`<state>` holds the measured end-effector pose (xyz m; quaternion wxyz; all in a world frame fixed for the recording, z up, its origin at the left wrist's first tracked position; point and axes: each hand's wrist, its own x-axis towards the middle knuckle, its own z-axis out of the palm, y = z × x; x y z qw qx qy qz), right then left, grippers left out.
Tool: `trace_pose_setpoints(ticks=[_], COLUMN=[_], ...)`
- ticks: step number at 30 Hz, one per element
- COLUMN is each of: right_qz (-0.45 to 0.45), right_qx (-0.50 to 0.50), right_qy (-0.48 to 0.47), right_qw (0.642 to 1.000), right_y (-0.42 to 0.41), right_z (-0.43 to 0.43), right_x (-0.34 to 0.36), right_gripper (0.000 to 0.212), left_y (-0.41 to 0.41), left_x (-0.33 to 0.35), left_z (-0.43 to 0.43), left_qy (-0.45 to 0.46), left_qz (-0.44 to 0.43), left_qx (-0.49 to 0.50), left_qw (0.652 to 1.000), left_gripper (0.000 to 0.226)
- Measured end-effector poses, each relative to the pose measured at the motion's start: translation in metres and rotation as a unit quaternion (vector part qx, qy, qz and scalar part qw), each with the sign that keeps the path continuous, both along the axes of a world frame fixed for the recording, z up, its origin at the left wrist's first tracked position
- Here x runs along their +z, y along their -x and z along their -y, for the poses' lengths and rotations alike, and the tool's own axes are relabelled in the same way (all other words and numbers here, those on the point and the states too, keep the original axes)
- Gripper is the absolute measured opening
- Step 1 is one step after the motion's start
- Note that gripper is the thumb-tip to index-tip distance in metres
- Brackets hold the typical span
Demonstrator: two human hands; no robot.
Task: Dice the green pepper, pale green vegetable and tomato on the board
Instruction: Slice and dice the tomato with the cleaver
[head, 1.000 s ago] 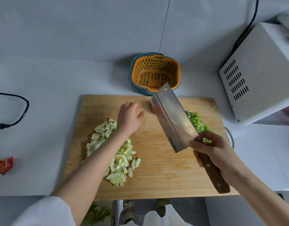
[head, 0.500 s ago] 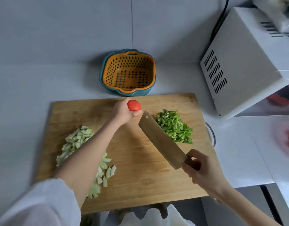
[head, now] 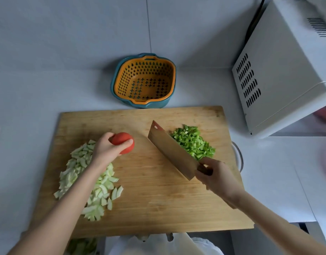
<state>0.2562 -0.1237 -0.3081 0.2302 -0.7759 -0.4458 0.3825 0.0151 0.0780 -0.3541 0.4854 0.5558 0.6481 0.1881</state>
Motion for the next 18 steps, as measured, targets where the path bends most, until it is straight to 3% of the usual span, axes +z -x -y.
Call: trace_pose_setpoints(ticks=[13,18], right_qz=[0.03,0.049], right_qx=[0.008,0.029], right_qy=[-0.038,-0.073], right_qw=[0.999,0.996], right_y=[-0.061,-0.064], right_z=[-0.019,-0.002], right_x=[-0.002,0.0], right_gripper=[0.01,0.007], left_y=[-0.035,-0.046], left_x=[0.001,0.009], left_z=[0.037,0.046], left_qy=[0.006,-0.03], left_qz=[-0.066,-0.119], left_qx=[-0.07,-0.117], left_qw=[0.995,0.985], left_gripper=[0.066,0.05])
